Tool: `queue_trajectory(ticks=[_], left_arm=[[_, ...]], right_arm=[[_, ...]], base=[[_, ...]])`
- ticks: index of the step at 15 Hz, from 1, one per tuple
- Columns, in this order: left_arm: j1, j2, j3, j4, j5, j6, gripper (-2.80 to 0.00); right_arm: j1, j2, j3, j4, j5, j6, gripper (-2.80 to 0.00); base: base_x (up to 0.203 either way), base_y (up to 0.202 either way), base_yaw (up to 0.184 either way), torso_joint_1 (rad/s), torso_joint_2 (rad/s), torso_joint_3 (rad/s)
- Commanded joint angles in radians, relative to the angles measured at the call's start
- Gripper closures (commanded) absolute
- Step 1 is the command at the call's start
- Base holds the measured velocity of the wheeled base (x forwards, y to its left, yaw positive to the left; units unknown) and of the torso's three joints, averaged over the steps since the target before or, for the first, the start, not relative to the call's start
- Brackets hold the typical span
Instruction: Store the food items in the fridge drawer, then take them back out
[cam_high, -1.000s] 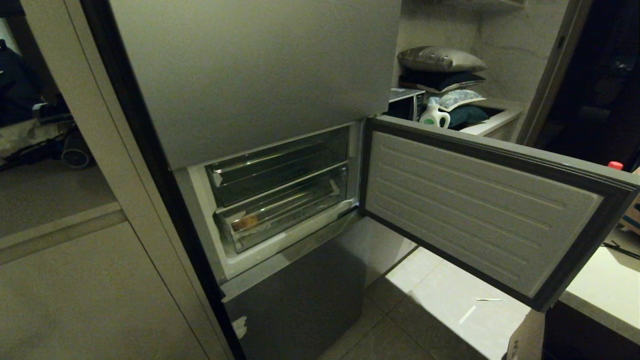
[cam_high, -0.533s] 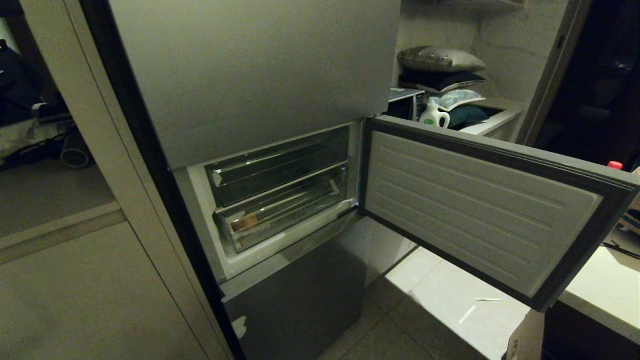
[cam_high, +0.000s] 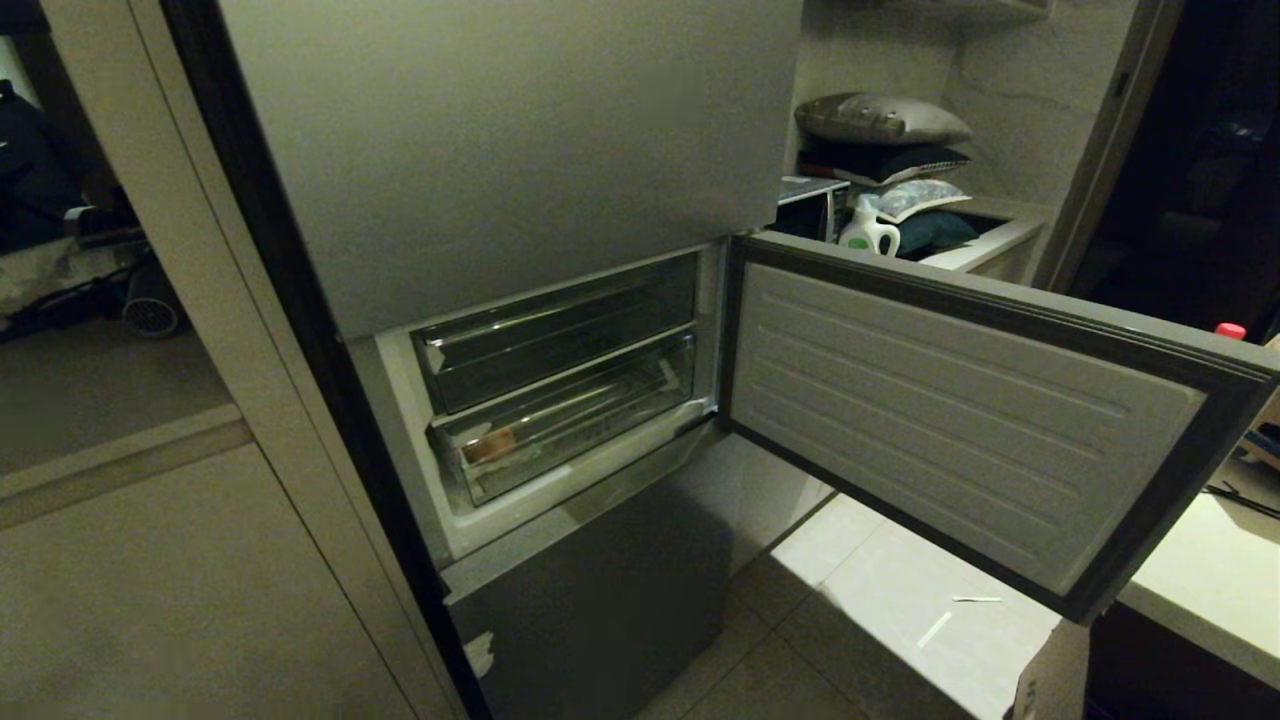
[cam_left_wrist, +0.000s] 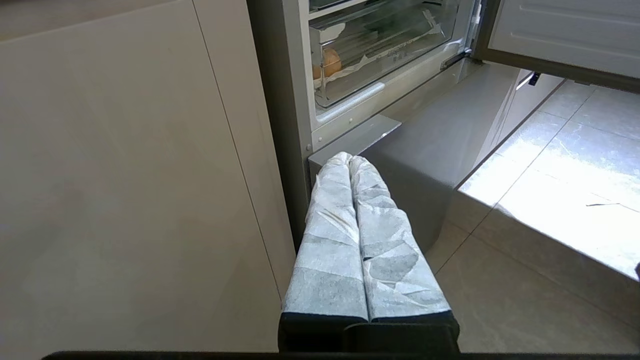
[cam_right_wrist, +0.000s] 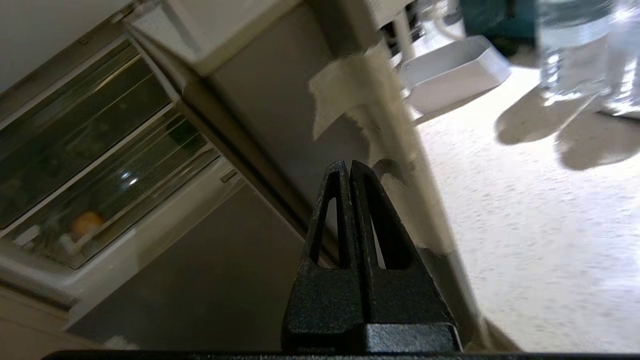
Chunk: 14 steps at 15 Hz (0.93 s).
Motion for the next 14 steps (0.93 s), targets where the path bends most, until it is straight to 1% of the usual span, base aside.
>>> queue_trajectory(ticks=[1, 2, 4, 5, 6, 7, 9, 12, 14], left_arm=[[0.0, 0.001, 0.0, 0.0, 0.0, 0.0, 0.0], [0.0, 0.001, 0.0, 0.0, 0.0, 0.0, 0.0], [0.0, 0.001, -0.001, 0.0, 0.0, 0.0, 0.0], [0.0, 0.001, 0.0, 0.0, 0.0, 0.0, 0.0], [0.0, 0.001, 0.0, 0.0, 0.0, 0.0, 0.0], [0.0, 0.001, 0.0, 0.0, 0.0, 0.0, 0.0], [0.0, 0.001, -0.001, 0.0, 0.0, 0.0, 0.0], [0.0, 0.001, 0.0, 0.0, 0.0, 0.0, 0.0], [0.0, 0.001, 0.0, 0.0, 0.0, 0.0, 0.0]], right_arm=[[-0.04, -0.019, -0.015, -0.006, -0.011, 0.003, 0.0], [-0.048, -0.007, -0.035, -0.006, -0.041, 0.002, 0.0], [-0.052, 0.047, -0.095, -0.008, -0.141, 0.002, 0.0], [-0.052, 0.079, -0.129, -0.008, -0.156, 0.002, 0.0], [-0.05, 0.108, -0.162, -0.008, -0.155, 0.002, 0.0], [-0.047, 0.139, -0.197, -0.008, -0.131, 0.002, 0.0], [-0.043, 0.2, -0.253, -0.006, -0.049, 0.004, 0.0], [-0.023, 0.263, -0.328, -0.005, -0.018, 0.043, 0.0], [-0.009, 0.29, -0.358, -0.005, 0.016, 0.057, 0.0]], base=[[0.0, 0.0, 0.0, 0.0, 0.0, 0.0], [0.0, 0.0, 0.0, 0.0, 0.0, 0.0], [0.0, 0.0, 0.0, 0.0, 0.0, 0.0], [0.0, 0.0, 0.0, 0.0, 0.0, 0.0], [0.0, 0.0, 0.0, 0.0, 0.0, 0.0], [0.0, 0.0, 0.0, 0.0, 0.0, 0.0], [0.0, 0.0, 0.0, 0.0, 0.0, 0.0], [0.0, 0.0, 0.0, 0.0, 0.0, 0.0], [0.0, 0.0, 0.0, 0.0, 0.0, 0.0]])
